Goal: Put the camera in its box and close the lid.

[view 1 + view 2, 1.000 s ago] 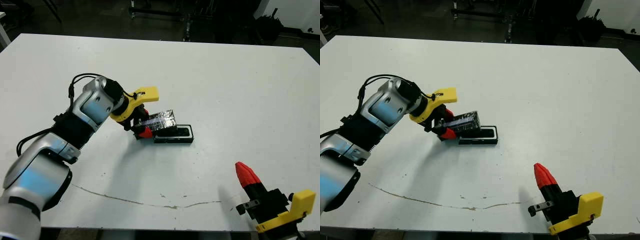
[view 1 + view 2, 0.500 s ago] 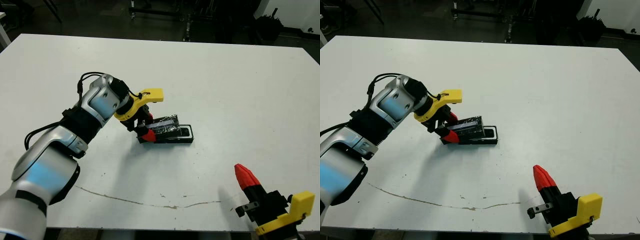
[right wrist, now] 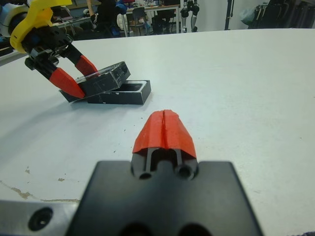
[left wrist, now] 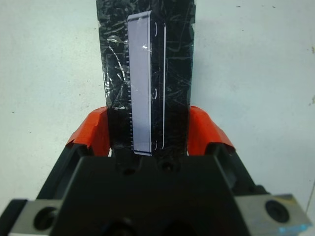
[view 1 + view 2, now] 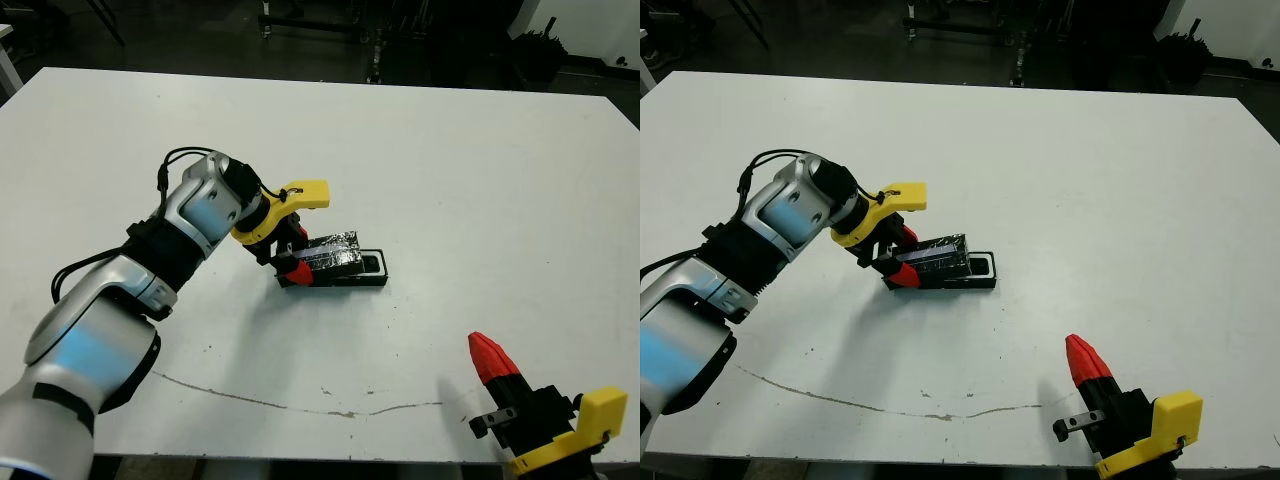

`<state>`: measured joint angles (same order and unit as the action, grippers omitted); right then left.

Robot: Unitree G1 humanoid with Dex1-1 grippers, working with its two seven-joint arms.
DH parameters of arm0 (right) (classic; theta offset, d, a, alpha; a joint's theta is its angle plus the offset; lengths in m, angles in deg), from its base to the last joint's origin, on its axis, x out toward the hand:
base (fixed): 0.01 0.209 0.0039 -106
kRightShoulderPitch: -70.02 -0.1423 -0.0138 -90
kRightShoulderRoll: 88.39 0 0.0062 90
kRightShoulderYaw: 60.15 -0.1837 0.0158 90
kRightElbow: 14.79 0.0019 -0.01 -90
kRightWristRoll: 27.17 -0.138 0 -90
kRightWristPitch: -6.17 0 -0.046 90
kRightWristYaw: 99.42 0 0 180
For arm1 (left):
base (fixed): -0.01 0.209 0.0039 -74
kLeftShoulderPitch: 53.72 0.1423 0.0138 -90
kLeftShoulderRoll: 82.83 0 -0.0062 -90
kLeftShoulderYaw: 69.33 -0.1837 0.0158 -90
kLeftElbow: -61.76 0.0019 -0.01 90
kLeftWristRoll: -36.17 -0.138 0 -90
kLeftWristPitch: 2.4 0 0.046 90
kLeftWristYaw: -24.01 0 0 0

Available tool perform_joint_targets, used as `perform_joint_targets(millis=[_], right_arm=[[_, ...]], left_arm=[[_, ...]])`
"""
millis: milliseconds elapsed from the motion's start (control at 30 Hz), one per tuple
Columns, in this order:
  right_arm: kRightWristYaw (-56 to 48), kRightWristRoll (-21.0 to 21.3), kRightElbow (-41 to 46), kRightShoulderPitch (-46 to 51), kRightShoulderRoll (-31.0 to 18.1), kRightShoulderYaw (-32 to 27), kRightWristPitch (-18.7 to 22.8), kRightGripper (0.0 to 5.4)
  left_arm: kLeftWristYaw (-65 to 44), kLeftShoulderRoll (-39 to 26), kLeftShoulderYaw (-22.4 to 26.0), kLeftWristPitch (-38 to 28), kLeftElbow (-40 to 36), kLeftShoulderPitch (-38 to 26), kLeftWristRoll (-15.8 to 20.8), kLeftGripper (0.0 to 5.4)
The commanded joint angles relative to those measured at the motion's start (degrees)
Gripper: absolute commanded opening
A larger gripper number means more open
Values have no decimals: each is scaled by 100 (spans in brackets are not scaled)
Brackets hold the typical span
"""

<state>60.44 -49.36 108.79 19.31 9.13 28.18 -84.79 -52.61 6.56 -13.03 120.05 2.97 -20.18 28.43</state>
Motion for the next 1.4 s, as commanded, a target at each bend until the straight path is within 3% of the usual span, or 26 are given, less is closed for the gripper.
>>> perform_joint_targets(millis=[33, 233, 733, 1400], right_arm=[[-1, -6, -6, 44, -9, -10, -48, 0], [44, -19, 22, 74, 27, 16, -35, 0], [-3, -33, 18, 172, 83, 8, -181, 0], [90, 49, 50, 203, 80, 32, -138, 0]], left_arm=[[32, 167, -184, -60, -132, 226, -53, 316], [130, 394, -204, -326, -24, 238, -48, 316], [314, 1127, -182, -69, 951, -43, -177, 316], [361, 1647, -234, -585, 1304, -212, -425, 316]])
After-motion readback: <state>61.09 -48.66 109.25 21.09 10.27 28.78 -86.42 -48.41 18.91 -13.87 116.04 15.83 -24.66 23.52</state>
